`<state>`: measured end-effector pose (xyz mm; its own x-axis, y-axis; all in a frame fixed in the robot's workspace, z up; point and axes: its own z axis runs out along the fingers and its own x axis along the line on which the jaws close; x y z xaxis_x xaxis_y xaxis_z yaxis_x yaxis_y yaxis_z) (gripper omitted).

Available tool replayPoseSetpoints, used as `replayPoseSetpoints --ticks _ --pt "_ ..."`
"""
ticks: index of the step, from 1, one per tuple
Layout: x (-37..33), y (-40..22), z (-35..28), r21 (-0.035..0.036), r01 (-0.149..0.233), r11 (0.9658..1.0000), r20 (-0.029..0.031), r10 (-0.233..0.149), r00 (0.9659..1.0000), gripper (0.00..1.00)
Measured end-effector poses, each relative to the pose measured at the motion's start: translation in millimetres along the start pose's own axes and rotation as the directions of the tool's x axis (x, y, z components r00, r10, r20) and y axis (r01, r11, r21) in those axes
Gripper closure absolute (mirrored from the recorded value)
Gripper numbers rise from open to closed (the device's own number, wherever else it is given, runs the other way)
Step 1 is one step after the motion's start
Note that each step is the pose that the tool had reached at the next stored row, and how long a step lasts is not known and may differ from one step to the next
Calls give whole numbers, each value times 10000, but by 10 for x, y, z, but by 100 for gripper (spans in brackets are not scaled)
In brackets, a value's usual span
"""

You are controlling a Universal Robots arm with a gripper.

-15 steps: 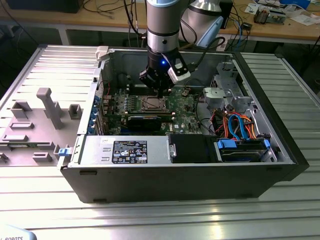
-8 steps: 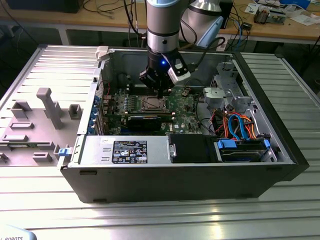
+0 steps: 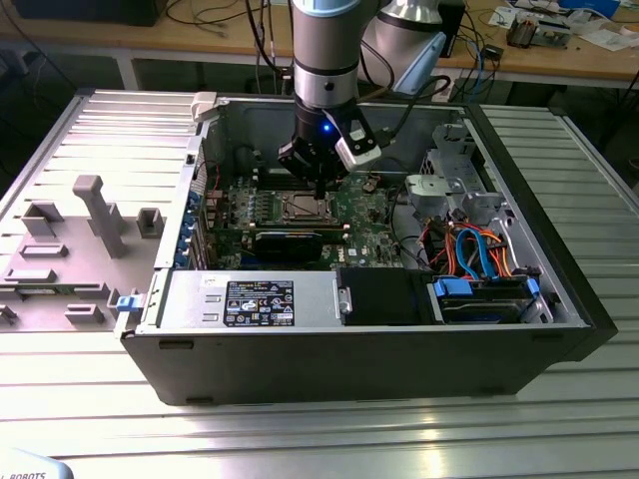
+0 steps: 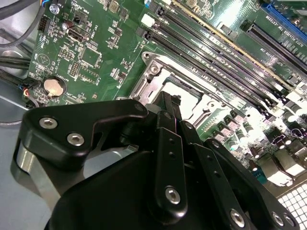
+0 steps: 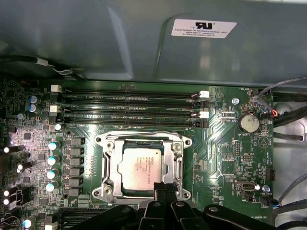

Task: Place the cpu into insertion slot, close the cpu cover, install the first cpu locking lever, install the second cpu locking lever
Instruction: 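Install the second cpu locking lever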

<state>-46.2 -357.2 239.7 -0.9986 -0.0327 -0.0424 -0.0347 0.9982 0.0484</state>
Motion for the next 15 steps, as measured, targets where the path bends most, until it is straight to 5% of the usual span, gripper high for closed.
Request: replayPoseSetpoints --ticks 12,15 --pt "11 -15 -1 0 1 10000 0 -1 10000 89" --pt "13 -84 -4 -62 -3 10000 3 3 10000 89"
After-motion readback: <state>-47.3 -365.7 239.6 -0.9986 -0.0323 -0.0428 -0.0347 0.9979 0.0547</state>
